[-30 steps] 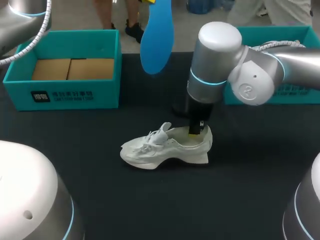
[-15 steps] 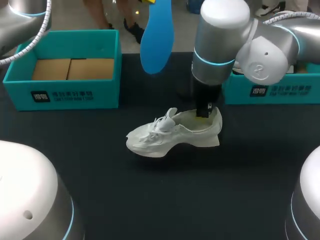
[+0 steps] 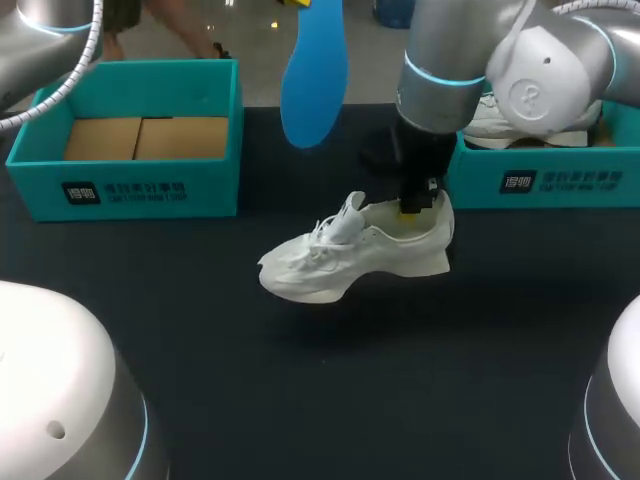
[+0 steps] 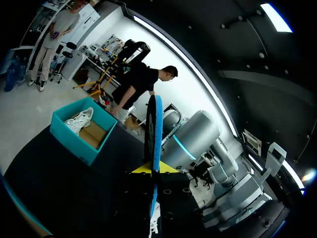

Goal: Take the shoe out of the shoebox, open the shoe tongue, remove and reinsert the insole, then place the shoe into the shoebox

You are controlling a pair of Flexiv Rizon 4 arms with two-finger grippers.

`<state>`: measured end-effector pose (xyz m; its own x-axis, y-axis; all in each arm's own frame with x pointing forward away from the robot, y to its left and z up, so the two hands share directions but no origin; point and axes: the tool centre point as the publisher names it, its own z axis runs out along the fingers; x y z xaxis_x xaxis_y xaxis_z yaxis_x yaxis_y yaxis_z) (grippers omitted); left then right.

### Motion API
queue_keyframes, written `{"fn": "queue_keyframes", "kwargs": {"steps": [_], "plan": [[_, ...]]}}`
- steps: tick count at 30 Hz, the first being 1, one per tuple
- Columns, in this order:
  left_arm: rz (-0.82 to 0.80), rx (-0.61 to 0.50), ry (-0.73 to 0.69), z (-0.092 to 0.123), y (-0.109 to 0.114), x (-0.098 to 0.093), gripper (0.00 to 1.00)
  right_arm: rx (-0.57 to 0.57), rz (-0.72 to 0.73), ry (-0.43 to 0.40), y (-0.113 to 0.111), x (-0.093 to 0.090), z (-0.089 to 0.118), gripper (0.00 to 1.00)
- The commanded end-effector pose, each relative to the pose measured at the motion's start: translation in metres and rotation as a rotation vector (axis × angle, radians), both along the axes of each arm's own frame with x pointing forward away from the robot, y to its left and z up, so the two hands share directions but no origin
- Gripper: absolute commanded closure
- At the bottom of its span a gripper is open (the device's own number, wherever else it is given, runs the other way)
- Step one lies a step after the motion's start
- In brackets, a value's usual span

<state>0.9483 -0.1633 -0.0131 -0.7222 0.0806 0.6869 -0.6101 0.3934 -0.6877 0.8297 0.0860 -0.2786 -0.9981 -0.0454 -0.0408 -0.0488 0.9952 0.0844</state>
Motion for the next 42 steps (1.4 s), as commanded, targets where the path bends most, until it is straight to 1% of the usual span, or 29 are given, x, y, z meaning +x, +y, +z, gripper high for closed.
{"fn": "queue_keyframes", "kwargs": {"steps": [1,16,20,23,26,28,31,36,39,42], "plan": [[-0.003,-0.001,0.000,-0.001,0.000,0.002,1.00,0.000,-0.001,-0.001,0.000,-0.001,0.001,1.00],[-0.003,-0.001,0.000,-0.001,0.000,0.002,1.00,0.000,-0.001,-0.001,0.000,-0.001,0.001,1.00],[-0.003,-0.001,0.000,-0.001,0.000,0.002,1.00,-0.053,-0.199,-0.005,-0.006,-0.008,0.003,1.00],[-0.003,-0.001,0.000,-0.001,0.000,0.002,1.00,-0.051,-0.355,0.010,-0.014,-0.014,0.004,1.00],[-0.003,-0.001,0.000,-0.001,0.000,0.002,1.00,-0.055,-0.485,0.020,-0.016,-0.019,0.004,1.00],[-0.003,-0.001,0.000,-0.001,0.000,0.002,1.00,-0.081,-0.570,0.000,-0.017,-0.020,0.005,1.00],[-0.003,-0.001,0.000,-0.001,0.000,0.002,1.00,-0.077,-0.682,-0.015,-0.017,-0.023,0.009,1.00],[-0.003,-0.001,0.000,-0.001,0.000,0.002,1.00,-0.059,-0.817,-0.031,-0.017,-0.025,0.014,1.00],[-0.003,-0.001,0.000,-0.001,0.000,0.002,1.00,-0.067,-0.845,-0.017,-0.018,-0.026,0.014,1.00],[-0.003,-0.001,0.000,-0.001,0.000,0.002,1.00,-0.059,-0.852,0.002,-0.019,-0.027,0.009,1.00]]}}
